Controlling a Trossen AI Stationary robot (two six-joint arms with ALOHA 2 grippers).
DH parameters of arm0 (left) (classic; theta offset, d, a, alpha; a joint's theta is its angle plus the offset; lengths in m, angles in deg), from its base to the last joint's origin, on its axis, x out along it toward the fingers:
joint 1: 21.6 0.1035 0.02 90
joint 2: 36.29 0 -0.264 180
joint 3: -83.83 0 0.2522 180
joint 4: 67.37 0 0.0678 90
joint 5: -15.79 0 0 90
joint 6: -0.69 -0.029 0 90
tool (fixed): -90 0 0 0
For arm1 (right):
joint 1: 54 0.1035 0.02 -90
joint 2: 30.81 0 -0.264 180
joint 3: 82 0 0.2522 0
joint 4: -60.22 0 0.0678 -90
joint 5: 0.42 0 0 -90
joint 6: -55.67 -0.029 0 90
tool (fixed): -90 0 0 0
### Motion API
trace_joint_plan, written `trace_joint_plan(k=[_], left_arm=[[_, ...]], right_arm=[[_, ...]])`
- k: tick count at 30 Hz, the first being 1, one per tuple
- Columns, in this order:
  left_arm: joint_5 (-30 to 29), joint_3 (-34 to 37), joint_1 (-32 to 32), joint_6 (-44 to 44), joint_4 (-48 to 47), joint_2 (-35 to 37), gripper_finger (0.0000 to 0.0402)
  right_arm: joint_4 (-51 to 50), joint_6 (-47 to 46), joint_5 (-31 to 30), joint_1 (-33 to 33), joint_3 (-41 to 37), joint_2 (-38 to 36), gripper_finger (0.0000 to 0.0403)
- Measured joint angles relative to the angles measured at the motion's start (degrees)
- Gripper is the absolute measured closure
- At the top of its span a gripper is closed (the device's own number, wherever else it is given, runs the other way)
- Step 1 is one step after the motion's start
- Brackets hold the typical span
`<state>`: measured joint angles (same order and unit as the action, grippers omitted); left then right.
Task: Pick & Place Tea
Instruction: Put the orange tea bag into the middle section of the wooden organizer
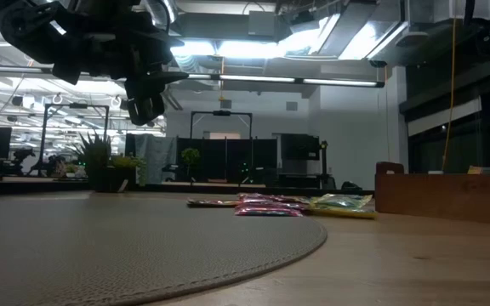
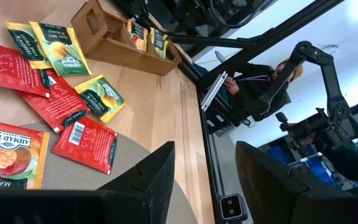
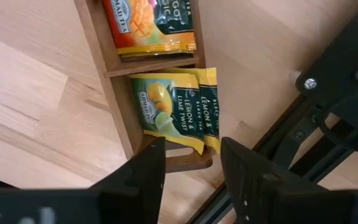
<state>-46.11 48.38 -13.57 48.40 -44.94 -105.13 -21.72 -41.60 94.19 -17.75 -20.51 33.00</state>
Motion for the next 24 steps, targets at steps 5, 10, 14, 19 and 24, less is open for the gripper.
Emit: trace_joint_plan(k=[5,10,14,19,24], left_arm=[[0.0,0.0,0.0,-0.68,-0.02,0.0,0.0237],[-0.11,0.0,0.0,-1.49,-0.23,0.0,0.0237],[-1.6,0.0,-0.01,-1.93,-0.77,-0.02,0.0237],[-6.07,0.0,-0.06,-1.99,-0.85,-0.02,0.0237],[-10.59,-0.02,-0.06,-3.84,-1.87,-0.02,0.0242]], right_arm=[[7.8,-0.37,-2.75,-0.46,0.0,0.09,0.0246],[20.5,-0.34,-10.28,-2.27,0.07,1.91,0.0252],[29.84,0.33,-11.02,-4.41,0.09,5.88,0.0259],[42.77,6.08,-11.06,-7.2,0.09,12.42,0.0273],[55.6,12.01,-11.08,-10.72,0.09,18.21,0.0288]])
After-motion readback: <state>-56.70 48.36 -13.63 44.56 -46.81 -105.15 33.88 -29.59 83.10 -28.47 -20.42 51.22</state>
